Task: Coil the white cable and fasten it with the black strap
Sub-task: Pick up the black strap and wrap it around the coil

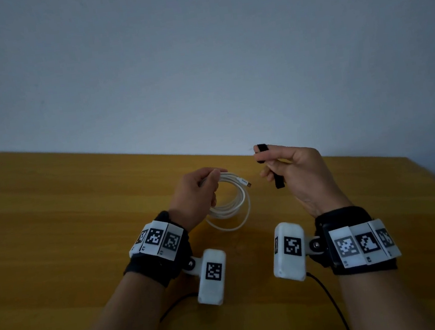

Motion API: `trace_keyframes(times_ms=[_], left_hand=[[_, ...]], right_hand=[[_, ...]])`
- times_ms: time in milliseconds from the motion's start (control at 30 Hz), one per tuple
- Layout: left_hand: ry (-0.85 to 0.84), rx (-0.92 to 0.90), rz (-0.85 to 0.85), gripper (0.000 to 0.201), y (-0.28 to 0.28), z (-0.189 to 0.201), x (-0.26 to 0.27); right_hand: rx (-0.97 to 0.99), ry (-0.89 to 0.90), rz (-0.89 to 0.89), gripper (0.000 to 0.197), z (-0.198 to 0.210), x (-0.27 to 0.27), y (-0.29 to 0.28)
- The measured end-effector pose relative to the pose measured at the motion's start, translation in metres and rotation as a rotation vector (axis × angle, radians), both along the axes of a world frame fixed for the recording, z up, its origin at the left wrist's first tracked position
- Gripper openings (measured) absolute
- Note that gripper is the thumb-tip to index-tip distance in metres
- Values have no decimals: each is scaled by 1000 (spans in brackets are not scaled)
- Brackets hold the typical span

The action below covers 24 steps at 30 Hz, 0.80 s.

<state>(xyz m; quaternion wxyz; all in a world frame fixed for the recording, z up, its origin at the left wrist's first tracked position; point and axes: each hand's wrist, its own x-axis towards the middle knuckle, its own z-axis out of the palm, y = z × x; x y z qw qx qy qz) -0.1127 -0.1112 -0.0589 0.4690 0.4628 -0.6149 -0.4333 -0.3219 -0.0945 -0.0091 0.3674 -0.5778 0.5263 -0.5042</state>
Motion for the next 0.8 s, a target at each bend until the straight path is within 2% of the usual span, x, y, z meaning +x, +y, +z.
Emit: trace_keyframes(times_ms=[100,300,433,800], left_hand=[[1,3,6,27,1,1,0],[3,-10,10,26,1,1,0],[16,-1,11,25,1,2,-1],[6,-1,6,27,-2,-1,0]], right_hand=[[-29,2,-34,31,-1,0,-2],[22,-37,33,32,-5,2,-3],[-26,22,1,26,-5,0,-2],[-119,3,-78,26,0,5,1]])
